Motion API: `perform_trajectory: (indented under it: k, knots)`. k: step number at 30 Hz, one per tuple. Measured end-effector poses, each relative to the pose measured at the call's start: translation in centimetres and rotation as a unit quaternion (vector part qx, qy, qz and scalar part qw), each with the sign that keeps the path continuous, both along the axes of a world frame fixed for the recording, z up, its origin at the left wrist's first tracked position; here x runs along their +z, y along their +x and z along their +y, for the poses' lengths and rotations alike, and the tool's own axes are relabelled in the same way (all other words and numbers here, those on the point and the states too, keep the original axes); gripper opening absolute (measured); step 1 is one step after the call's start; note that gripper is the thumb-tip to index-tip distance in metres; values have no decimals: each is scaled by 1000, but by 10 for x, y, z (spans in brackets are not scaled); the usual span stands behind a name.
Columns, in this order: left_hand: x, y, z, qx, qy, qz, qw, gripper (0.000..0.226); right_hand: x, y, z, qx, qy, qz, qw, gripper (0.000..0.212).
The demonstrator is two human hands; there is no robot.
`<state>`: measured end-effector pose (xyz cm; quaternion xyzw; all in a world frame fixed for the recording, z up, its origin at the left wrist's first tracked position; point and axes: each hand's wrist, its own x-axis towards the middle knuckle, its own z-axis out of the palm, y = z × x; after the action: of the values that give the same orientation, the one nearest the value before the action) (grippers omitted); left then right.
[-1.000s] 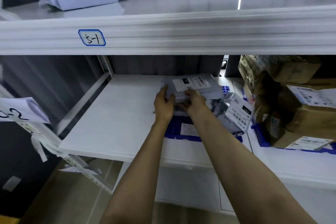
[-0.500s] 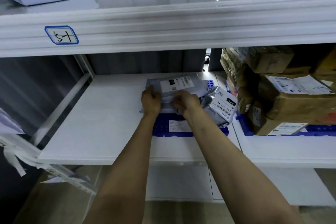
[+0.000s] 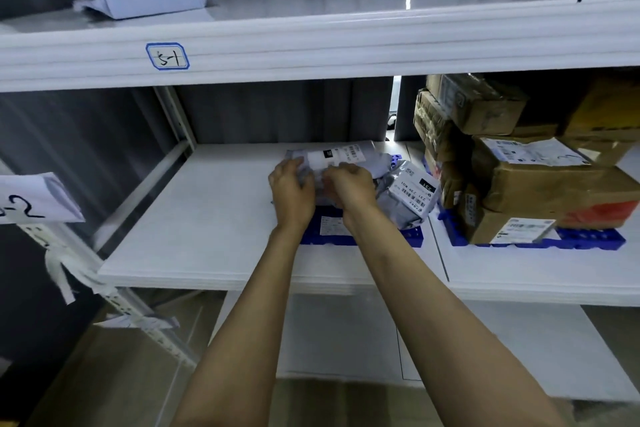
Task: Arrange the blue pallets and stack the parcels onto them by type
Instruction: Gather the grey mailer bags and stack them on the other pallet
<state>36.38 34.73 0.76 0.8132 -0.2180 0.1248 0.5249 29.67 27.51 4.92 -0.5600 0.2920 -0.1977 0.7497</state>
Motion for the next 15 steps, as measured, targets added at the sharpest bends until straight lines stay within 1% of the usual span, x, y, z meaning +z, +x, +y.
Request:
perform_trajectory:
  k: [2, 3, 5, 7, 9, 12, 15]
  knots:
    - [11, -10, 6, 9, -5, -27, 1000, 32, 10, -10, 13, 9, -24, -5, 1000, 55]
    - [18, -16, 10, 12, -10, -40, 999, 31, 14, -15, 20, 15, -34, -14, 999, 63]
    - [34, -30, 19, 20, -20, -67, 997, 29, 23, -25, 30, 20, -52, -41, 998, 67]
    - [51, -42, 29, 27, -38, -98, 994, 26, 36, -35, 41, 18, -112, -64, 992, 58]
    - [66, -52, 42, 38, -65, -142, 987, 24, 50, -47, 52, 16, -185, -102, 977, 44]
    - [89, -66, 61, 59, -108, -184, 975, 23, 73, -62, 70, 11, -300, -145, 943, 31]
    - [111, -75, 80, 76, -137, -223, 962, 23, 95, -70, 91, -2, -375, -189, 908, 24]
